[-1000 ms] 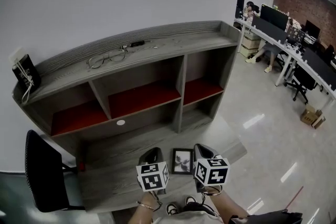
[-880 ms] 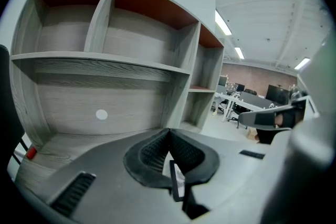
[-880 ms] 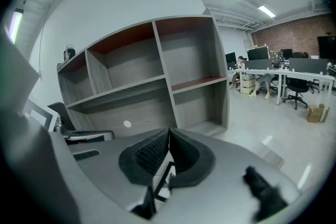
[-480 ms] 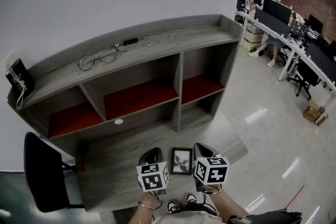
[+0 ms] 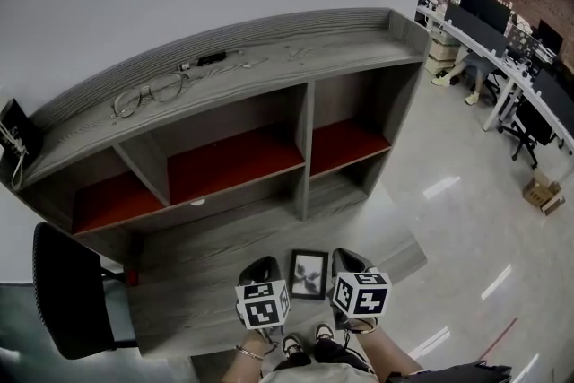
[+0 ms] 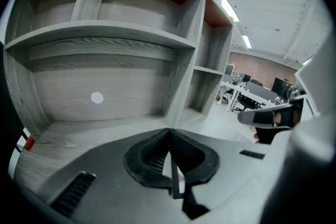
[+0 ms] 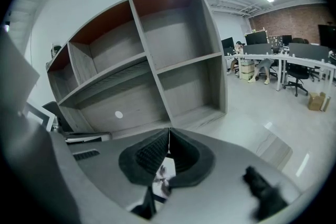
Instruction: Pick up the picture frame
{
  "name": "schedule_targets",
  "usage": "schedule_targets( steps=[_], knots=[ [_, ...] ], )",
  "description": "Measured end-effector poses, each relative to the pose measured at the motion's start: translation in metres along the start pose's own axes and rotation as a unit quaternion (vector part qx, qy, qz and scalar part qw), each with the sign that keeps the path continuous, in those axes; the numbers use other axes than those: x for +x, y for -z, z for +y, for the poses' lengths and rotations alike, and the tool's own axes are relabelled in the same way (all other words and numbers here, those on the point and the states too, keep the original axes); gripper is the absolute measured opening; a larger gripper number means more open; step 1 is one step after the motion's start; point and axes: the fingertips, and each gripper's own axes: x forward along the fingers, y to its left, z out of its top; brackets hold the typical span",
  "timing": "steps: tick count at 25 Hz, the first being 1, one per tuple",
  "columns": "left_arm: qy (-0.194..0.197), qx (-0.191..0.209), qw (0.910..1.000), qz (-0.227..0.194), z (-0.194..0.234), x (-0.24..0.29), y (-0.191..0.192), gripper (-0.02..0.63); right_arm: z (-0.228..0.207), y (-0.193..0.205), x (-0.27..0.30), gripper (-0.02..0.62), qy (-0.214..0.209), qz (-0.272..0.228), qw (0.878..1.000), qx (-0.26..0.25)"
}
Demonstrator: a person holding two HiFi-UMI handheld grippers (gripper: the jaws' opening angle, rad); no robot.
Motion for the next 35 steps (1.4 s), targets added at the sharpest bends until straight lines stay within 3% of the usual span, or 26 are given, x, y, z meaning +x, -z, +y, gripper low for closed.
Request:
schedule_targets(
  steps=[27, 35],
  knots=[
    [-0.017, -0.034, 0.9907, 0.130, 0.008, 0.061, 0.136, 0.012, -0.032, 0.137, 0.063, 0.032, 0.002, 0.139, 0.990, 0.021],
    [-0.001, -0.052, 0.9906, 0.127, 0.005, 0.071, 0.145, 0.012, -0.036, 0.148, 0.073, 0.032, 0.003, 0.143, 0.989, 0.022]
  ],
)
